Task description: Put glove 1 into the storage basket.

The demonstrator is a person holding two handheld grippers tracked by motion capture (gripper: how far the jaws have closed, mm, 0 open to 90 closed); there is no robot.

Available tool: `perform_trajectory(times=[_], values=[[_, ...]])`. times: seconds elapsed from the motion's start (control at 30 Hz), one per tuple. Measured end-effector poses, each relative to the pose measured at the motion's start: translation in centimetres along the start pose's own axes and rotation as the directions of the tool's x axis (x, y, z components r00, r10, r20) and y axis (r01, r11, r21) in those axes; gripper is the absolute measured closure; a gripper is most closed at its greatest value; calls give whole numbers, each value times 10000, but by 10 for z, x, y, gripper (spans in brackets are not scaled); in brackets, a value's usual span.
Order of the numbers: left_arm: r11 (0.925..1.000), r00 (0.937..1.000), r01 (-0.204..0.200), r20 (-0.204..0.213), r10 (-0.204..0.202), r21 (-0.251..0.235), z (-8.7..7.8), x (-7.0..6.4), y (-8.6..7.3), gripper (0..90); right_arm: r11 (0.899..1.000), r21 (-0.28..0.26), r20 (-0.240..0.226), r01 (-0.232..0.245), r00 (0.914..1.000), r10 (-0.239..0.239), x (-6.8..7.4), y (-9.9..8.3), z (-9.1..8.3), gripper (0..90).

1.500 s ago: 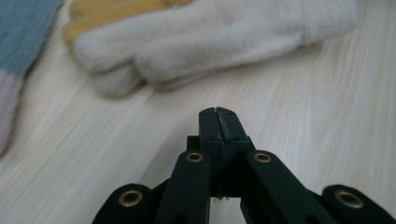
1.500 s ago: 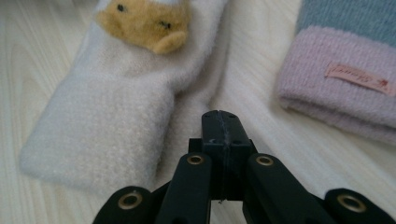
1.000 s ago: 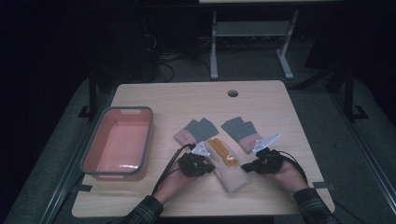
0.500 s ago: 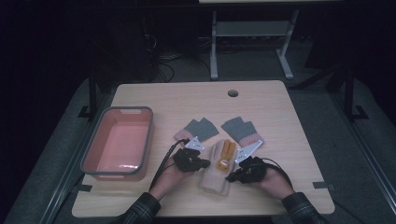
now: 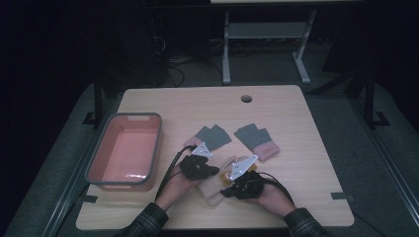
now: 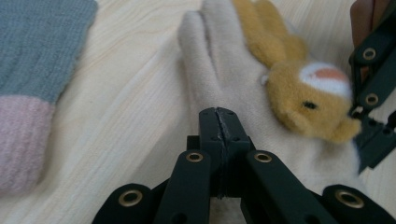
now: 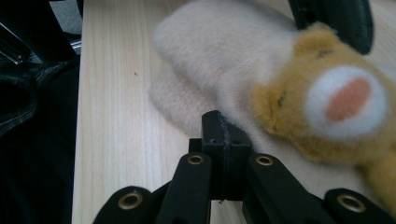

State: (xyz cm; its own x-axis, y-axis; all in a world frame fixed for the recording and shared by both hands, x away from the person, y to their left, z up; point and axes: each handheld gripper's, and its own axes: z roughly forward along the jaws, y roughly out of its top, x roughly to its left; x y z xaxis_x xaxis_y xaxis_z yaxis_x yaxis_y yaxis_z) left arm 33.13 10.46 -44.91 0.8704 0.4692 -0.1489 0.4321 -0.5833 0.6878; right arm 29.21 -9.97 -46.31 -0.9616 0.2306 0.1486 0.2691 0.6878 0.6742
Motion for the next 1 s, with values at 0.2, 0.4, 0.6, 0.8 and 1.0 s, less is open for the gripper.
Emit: perform_trajectory(times=[0.2, 0.4, 0.6, 0.8, 1.0], values=[[10000, 10000, -39, -66, 39, -76, -12, 4, 1, 795, 9992, -221, 228, -326, 9992, 331, 2, -4, -11, 833], [9996, 9997, -47, 245, 54, -294, -24, -1, 2, 440, 9906, -657, 989, -1202, 9870, 1263, 1, -27, -40, 601], [9984, 9960, -509, 727, 525, -243, -21, -13, 5, 151, 9687, -1233, 2421, -2154, 9401, 2398, -4, -58, -65, 278], [9976, 9950, -689, 722, 691, -60, -5, -20, 12, 127, 9404, -1405, 3531, -3098, 8716, 3399, -12, -90, -81, 138], [9955, 9935, -908, 713, 888, 258, 15, -29, 18, 126, 9279, -1556, 4055, -3388, 8346, 3728, -24, -100, -81, 135]])
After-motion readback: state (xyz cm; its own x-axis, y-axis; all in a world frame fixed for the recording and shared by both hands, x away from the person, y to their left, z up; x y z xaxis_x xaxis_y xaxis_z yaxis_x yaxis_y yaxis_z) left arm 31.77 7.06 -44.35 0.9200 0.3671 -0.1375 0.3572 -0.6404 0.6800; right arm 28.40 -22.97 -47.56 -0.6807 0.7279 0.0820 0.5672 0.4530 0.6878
